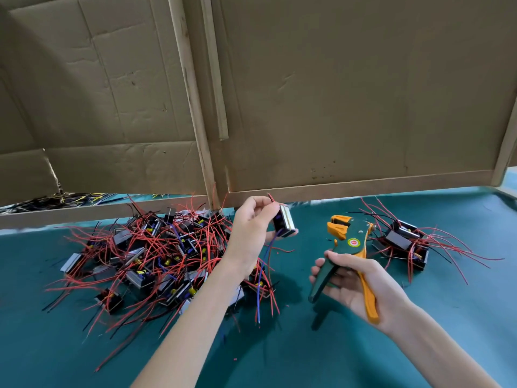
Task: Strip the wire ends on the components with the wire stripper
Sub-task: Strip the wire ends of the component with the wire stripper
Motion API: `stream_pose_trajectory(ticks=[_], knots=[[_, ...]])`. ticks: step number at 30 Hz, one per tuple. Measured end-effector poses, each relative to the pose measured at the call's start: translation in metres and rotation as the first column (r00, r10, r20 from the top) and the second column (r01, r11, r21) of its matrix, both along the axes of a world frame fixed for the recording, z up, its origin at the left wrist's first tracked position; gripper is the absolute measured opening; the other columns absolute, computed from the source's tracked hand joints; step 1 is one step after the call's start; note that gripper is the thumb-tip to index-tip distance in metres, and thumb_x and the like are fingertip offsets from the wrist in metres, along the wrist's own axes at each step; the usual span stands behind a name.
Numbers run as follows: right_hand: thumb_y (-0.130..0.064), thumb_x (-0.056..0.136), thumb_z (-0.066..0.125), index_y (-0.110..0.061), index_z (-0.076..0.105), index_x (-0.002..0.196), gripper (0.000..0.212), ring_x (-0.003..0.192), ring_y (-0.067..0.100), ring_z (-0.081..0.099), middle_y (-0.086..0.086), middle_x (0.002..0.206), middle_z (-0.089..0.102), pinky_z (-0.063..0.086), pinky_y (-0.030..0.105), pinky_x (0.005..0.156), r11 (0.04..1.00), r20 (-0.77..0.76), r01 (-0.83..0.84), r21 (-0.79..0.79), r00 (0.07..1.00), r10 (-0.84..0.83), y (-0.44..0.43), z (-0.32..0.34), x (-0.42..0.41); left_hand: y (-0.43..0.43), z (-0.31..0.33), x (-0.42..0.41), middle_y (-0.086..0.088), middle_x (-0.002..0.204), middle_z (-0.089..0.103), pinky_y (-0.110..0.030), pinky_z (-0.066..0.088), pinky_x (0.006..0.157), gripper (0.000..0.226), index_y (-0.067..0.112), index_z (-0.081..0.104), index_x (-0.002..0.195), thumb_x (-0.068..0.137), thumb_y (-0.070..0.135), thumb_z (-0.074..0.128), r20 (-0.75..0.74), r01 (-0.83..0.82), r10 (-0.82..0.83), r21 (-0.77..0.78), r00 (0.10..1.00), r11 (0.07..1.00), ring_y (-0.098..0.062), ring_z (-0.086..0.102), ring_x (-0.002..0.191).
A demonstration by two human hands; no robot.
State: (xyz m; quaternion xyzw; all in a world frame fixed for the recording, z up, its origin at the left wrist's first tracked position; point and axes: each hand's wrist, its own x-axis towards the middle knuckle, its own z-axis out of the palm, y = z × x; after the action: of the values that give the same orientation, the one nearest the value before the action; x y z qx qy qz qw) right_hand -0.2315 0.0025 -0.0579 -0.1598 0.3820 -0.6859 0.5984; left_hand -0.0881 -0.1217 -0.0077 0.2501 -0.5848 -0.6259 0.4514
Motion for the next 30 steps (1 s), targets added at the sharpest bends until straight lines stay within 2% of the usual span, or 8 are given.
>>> stream_pose_trajectory(ticks=[5,8,11,15,20,23,27,30], knots=[[-0.007,0.067,0.07,0.002,0.061,0.09,0.027,0.07,0.033,0.07,0.022,0.08,0.067,0.059,0.042,0.063,0.999,-0.027,-0.047,0.0,0.999,0.047,0.001,-0.001,0.006,-0.006,-0.003,0.007,-0.023,0.101,0.059,-0.04,0.059,0.062,0.011,0.005,0.058,0.084,0.094,0.007,0.056,-0.004,-0.064,0.064,0.074,0.998,0.995,-0.036,0.062,0.08],[-0.008,0.066,0.072,0.001,0.062,0.09,0.028,0.07,0.033,0.069,0.022,0.08,0.066,0.059,0.042,0.064,0.997,-0.054,-0.07,-0.013,0.996,0.069,0.002,0.0,0.008,-0.012,-0.008,0.012,-0.023,0.104,0.068,-0.057,0.051,0.089,0.008,0.006,0.063,0.084,0.092,0.008,0.06,0.085,-0.138,0.136,0.027,0.987,0.99,-0.049,0.061,0.099],[-0.009,0.064,0.073,0.0,0.062,0.092,0.031,0.072,0.033,0.069,0.022,0.082,0.066,0.059,0.042,0.065,0.996,-0.079,-0.085,-0.024,0.993,0.083,0.003,-0.001,0.008,-0.015,-0.009,0.018,-0.02,0.104,0.07,-0.056,0.048,0.096,0.008,0.007,0.063,0.085,0.092,0.01,0.06,0.147,-0.159,0.161,-0.025,0.976,0.987,-0.043,0.062,0.1],[-0.009,0.067,0.073,-0.002,0.068,0.086,0.02,0.074,0.034,0.068,0.023,0.083,0.065,0.059,0.043,0.067,0.994,-0.106,-0.1,-0.033,0.99,0.096,0.004,-0.001,0.01,-0.016,-0.008,0.02,-0.01,0.097,0.068,-0.036,0.058,0.065,0.013,0.006,0.055,0.082,0.095,0.004,0.053,0.053,-0.047,0.043,0.085,0.998,0.995,-0.019,0.061,0.068],[-0.007,0.071,0.07,-0.003,0.07,0.083,0.013,0.073,0.035,0.067,0.023,0.083,0.064,0.058,0.043,0.067,0.992,-0.153,-0.115,-0.048,0.983,0.107,0.005,-0.001,0.012,-0.011,-0.008,0.018,-0.006,0.087,0.053,-0.04,0.059,0.073,0.014,0.006,0.054,0.086,0.097,0.001,0.047,0.032,0.037,-0.042,0.135,0.999,0.99,-0.011,0.053,0.064],[-0.006,0.072,0.068,-0.002,0.068,0.087,0.016,0.073,0.035,0.067,0.023,0.082,0.064,0.058,0.044,0.067,0.99,-0.204,-0.127,-0.058,0.973,0.112,0.006,0.0,0.014,-0.009,-0.009,0.018,0.0,0.085,0.066,-0.03,0.057,0.065,0.018,0.011,0.051,0.085,0.097,-0.001,0.045,0.037,0.068,-0.071,0.074,0.997,0.995,-0.016,0.053,0.074],[-0.001,0.065,0.077,0.001,0.063,0.095,0.033,0.073,0.036,0.067,0.025,0.082,0.063,0.058,0.044,0.066,0.985,-0.262,-0.165,-0.056,0.954,0.146,0.008,0.003,0.016,-0.008,-0.008,0.024,0.004,0.084,0.069,-0.024,0.053,0.066,0.018,0.015,0.058,0.086,0.096,0.002,0.052,0.126,0.114,-0.101,-0.096,0.987,0.989,-0.012,0.062,0.081],[-0.006,0.069,0.073,0.0,0.066,0.094,0.027,0.072,0.037,0.066,0.025,0.083,0.063,0.057,0.044,0.066,0.975,-0.279,-0.213,-0.06,0.942,0.189,0.01,0.005,0.017,-0.007,-0.001,0.027,0.002,0.085,0.072,-0.022,0.052,0.064,0.013,0.015,0.058,0.09,0.094,0.004,0.056,0.208,0.177,-0.132,-0.216,0.969,0.96,-0.013,0.067,0.081]])
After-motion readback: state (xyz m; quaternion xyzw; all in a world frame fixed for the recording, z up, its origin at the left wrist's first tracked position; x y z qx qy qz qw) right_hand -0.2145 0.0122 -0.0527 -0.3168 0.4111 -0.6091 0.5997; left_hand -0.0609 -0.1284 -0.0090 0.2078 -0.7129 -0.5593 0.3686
